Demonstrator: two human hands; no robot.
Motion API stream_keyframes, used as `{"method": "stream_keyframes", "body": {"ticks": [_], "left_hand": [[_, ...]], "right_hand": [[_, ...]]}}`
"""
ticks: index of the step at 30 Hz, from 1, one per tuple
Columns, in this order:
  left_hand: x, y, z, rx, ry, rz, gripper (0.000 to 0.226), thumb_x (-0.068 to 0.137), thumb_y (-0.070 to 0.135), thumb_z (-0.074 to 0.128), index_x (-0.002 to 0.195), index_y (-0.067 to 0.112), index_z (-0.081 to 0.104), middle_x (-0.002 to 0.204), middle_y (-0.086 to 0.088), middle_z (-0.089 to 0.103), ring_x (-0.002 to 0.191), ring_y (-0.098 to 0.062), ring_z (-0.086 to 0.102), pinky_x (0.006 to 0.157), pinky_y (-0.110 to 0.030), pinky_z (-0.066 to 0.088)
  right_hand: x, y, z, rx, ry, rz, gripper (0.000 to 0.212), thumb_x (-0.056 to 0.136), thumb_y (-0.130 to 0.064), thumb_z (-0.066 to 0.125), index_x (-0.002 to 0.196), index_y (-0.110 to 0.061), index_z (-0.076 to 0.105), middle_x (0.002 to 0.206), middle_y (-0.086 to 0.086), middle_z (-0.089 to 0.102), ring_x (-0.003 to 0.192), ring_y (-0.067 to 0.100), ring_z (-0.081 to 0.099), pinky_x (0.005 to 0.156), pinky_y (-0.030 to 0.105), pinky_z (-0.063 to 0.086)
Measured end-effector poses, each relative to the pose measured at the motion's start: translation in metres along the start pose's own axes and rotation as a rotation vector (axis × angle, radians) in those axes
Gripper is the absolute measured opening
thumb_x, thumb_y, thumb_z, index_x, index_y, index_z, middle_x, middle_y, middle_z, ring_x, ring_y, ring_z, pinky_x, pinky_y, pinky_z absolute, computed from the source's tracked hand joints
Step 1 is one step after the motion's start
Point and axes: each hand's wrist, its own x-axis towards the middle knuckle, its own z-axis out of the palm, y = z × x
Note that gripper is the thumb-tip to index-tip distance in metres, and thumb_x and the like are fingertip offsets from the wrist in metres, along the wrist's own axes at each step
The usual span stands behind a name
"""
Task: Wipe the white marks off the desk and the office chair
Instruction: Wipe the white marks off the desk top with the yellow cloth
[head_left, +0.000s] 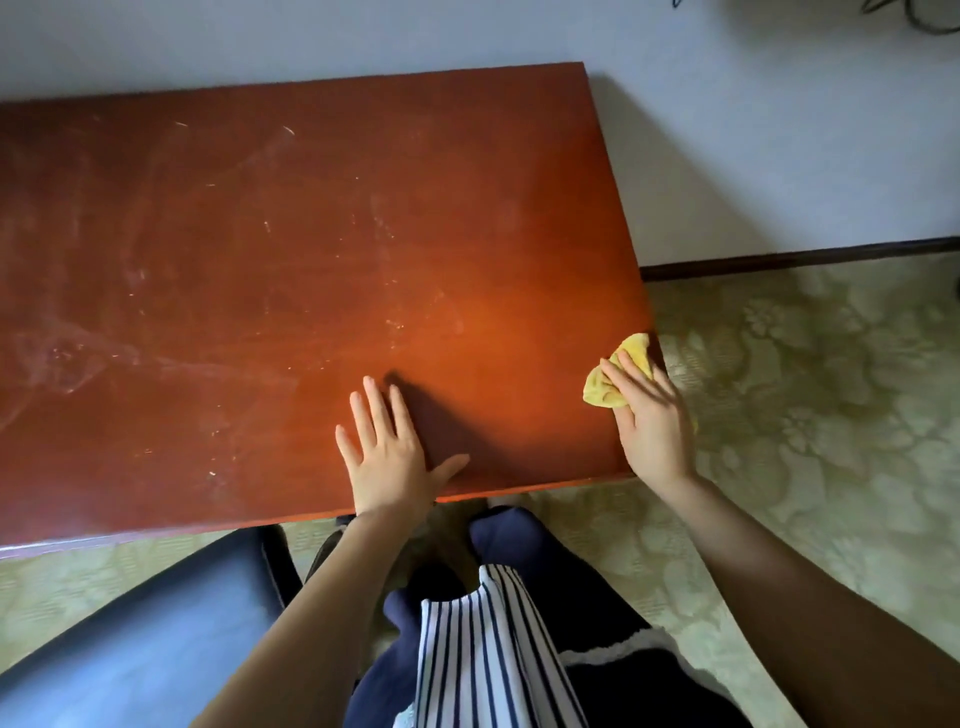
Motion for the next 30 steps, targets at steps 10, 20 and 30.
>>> {"method": "stream_keyframes", "body": {"ticks": [10, 20, 30], "left_hand": [[0.008, 0.003, 0.0, -0.007, -0.032, -0.277, 0.14, 0.054, 0.093, 0.04, 0.146, 0.008, -0.022, 0.151, -0.014, -0.033, 0.142, -0.034, -0.021, 0.113, -0.056, 0.0], [0.007, -0.002, -0.007, -0.075, -0.046, -0.346, 0.115, 0.071, 0.083, 0.042, 0.151, 0.015, -0.006, 0.157, -0.009, -0.019, 0.145, -0.03, -0.013, 0.114, -0.054, 0.003], [0.033, -0.024, -0.031, -0.051, -0.047, -0.274, 0.127, 0.066, 0.077, 0.059, 0.15, 0.013, -0.013, 0.156, -0.011, -0.024, 0.144, -0.032, -0.016, 0.114, -0.055, 0.004]], "right_hand": [[0.146, -0.042, 0.036, -0.106, -0.114, -0.124, 0.049, 0.094, -0.014, 0.054, 0.141, -0.023, 0.043, 0.149, 0.0, 0.038, 0.14, 0.029, 0.025, 0.114, 0.042, 0.019], [0.152, -0.139, 0.085, -0.112, -0.298, -0.505, 0.049, 0.096, -0.027, 0.05, 0.144, -0.029, 0.037, 0.154, -0.005, 0.027, 0.145, 0.022, 0.01, 0.116, 0.036, 0.003], [0.096, -0.098, 0.051, -0.009, -0.438, -1.101, 0.059, 0.075, -0.002, 0.071, 0.129, -0.021, 0.058, 0.138, 0.0, 0.051, 0.133, 0.025, 0.041, 0.112, 0.044, 0.028]]}}
